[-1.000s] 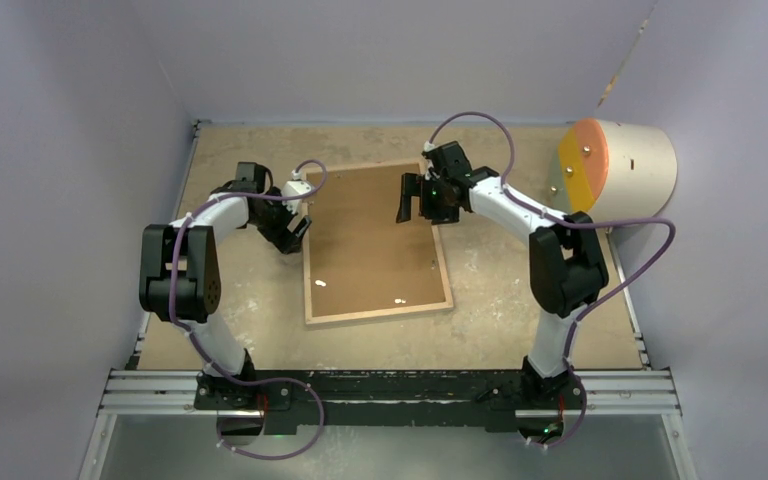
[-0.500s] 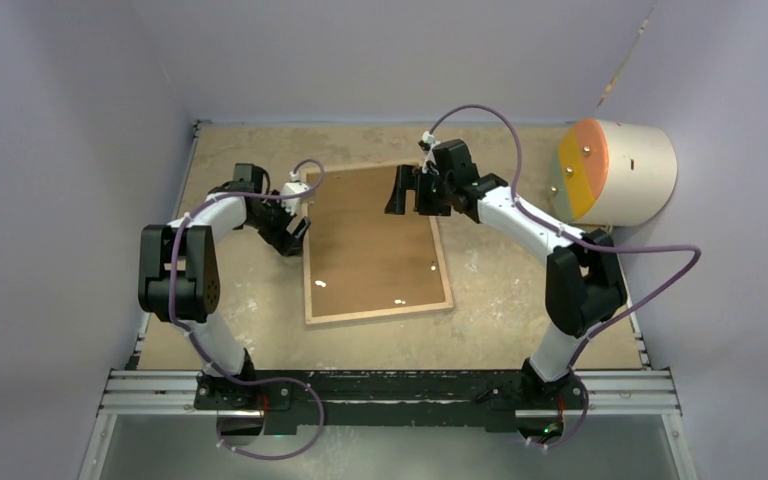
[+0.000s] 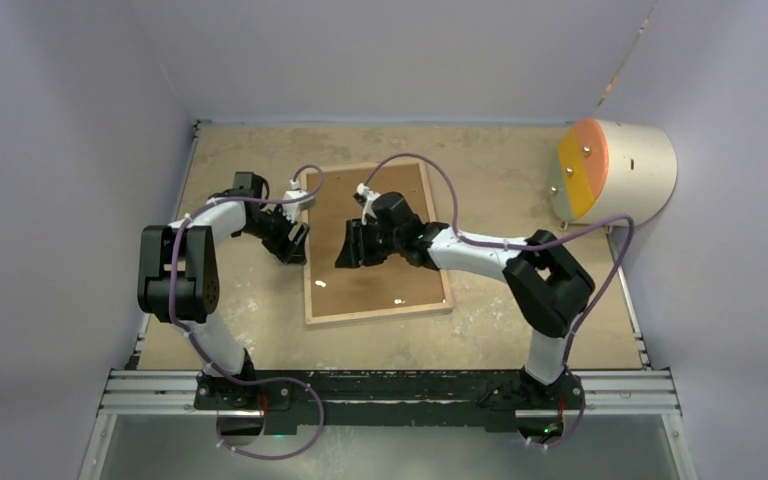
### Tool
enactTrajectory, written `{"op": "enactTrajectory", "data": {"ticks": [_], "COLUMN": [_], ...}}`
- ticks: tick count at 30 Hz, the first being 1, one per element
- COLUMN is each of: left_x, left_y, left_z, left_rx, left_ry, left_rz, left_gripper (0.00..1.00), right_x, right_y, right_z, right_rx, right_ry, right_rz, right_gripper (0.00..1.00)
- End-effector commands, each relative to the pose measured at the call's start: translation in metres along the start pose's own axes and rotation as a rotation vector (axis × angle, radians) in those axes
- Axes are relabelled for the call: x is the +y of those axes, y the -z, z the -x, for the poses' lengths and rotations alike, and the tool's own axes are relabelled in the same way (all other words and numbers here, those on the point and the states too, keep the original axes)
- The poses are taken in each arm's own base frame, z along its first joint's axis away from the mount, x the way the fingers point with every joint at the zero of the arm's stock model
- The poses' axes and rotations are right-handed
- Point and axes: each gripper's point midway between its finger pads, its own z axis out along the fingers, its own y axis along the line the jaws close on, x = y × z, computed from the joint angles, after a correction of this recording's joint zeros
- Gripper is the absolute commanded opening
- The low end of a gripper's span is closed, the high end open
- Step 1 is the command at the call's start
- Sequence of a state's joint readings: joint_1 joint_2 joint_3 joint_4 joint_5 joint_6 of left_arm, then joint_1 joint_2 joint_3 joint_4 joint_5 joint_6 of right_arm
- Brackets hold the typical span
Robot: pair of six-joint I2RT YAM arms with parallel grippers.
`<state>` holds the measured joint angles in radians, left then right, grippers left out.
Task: Put the photo into the frame
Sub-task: Install the photo frame at the center of the board.
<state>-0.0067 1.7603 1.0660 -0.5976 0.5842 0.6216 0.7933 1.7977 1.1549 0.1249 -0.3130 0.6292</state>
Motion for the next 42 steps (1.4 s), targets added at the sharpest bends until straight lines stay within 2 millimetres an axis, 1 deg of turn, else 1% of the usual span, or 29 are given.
{"op": "enactTrajectory", "data": {"ticks": [1,3,7,12,16,22,26,31,36,42], "left_x": [-0.004,-0.004,-0.004,-0.004,-0.007,-0.008,-0.007,-0.007,-0.006,-0.004], "left_y": [-0.001,-0.002,-0.003,-0.004,-0.005,-0.006,-0.007,-0.007,-0.006,-0.006], "left_z": [0.0,-0.001,-0.003,-0.003,-0.003,-0.008,-0.008,-0.007,-0.007,-0.006], "left_rx": [-0.024,-0.023,-0.016,-0.013,-0.015,-0.009,-0.008,-0.01,-0.011,-0.013], "left_ry": [-0.004,-0.002,-0.005,-0.002,0.005,0.006,0.008,0.005,0.0,-0.004], "left_rz": [-0.021,-0.024,-0.029,-0.036,-0.048,-0.048,-0.046,-0.045,-0.039,-0.034], "left_gripper": [0.68,0.65,0.62,0.57,0.53,0.53,0.53,0.52,0.52,0.52], "right_x": [0.021,0.023,0.02,0.018,0.017,0.021,0.022,0.027,0.03,0.029], "right_y": [-0.026,-0.037,-0.051,-0.062,-0.07,-0.078,-0.083,-0.086,-0.087,-0.087], "right_z": [-0.006,-0.013,-0.017,-0.018,-0.023,-0.034,-0.038,-0.045,-0.055,-0.06], "right_rx": [0.011,0.03,0.028,0.022,0.04,0.072,0.088,0.107,0.134,0.139], "right_ry": [0.001,0.002,0.003,-0.004,-0.009,-0.005,-0.002,0.005,0.009,0.01], "right_rz": [0.075,0.08,0.082,0.096,0.106,0.123,0.131,0.142,0.147,0.139], "right_gripper": [0.45,0.45,0.45,0.46,0.45,0.44,0.42,0.4,0.39,0.39]}}
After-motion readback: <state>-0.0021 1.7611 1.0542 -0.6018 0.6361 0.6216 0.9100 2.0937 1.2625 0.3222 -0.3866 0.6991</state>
